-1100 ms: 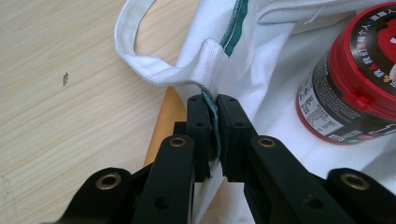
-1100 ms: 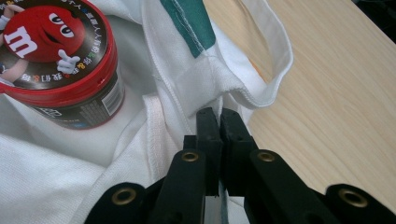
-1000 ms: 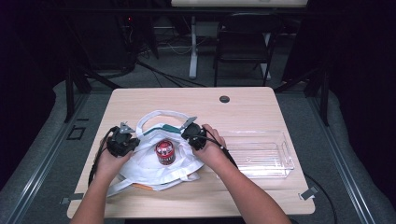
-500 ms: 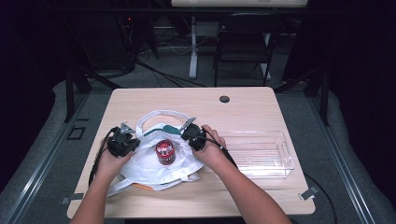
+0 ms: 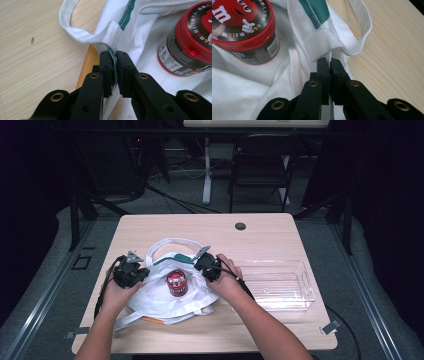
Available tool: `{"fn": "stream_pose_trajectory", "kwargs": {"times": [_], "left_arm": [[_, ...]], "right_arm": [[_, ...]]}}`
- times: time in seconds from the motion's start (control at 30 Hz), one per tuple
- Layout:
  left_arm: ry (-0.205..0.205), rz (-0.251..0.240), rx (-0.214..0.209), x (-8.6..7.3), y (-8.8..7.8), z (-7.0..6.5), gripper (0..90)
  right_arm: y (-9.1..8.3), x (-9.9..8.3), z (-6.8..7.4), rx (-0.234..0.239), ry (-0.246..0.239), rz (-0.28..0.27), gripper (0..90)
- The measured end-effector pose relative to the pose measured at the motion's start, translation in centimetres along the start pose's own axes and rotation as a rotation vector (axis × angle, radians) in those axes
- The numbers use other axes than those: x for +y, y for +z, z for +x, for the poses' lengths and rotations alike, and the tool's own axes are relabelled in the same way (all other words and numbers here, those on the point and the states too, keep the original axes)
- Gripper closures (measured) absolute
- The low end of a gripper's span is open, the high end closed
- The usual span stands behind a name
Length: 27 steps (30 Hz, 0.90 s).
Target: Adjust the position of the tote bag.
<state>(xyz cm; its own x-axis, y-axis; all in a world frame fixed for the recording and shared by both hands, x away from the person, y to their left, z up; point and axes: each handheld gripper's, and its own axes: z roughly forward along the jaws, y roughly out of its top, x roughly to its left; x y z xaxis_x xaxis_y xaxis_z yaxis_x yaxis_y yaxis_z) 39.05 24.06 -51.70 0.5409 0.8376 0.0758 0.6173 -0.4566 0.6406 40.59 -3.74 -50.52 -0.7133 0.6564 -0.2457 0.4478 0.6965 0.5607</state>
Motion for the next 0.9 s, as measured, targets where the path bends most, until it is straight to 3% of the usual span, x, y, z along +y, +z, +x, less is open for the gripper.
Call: {"fn": "stream_pose_trajectory", "kwargs": {"times": [0.07,0.27,0.43,0.5,0.67,0.7,0.9], "left_arm": [[-0.005,-0.001,-0.006,0.0,-0.1,0.1,81.9],[-0.052,-0.034,-0.065,0.0,-0.8,0.5,66.1],[-0.056,-0.028,-0.062,0.0,-1.0,0.8,51.8],[-0.065,-0.044,-0.058,-0.1,-1.1,0.9,49.9],[-0.044,-0.041,-0.059,0.2,-1.7,1.0,45.6],[-0.046,-0.062,-0.046,0.2,-1.7,0.9,45.5],[-0.058,-0.081,-0.058,0.2,-2.2,1.1,47.1]], "right_arm": [[0.0,0.0,0.0,0.0,0.001,-0.002,87.4],[0.0,-0.1,0.0,0.0,0.003,-0.008,86.7],[-0.2,-0.1,-0.1,-0.006,0.006,-0.022,77.7],[-0.3,-0.2,0.0,-0.013,0.008,-0.031,74.4],[-0.9,-0.3,0.0,-0.03,-0.012,-0.055,63.1],[-0.9,-0.3,0.0,-0.029,-0.006,-0.068,61.4],[-1.5,-0.5,-0.1,0.005,-0.003,-0.07,53.0]]}}
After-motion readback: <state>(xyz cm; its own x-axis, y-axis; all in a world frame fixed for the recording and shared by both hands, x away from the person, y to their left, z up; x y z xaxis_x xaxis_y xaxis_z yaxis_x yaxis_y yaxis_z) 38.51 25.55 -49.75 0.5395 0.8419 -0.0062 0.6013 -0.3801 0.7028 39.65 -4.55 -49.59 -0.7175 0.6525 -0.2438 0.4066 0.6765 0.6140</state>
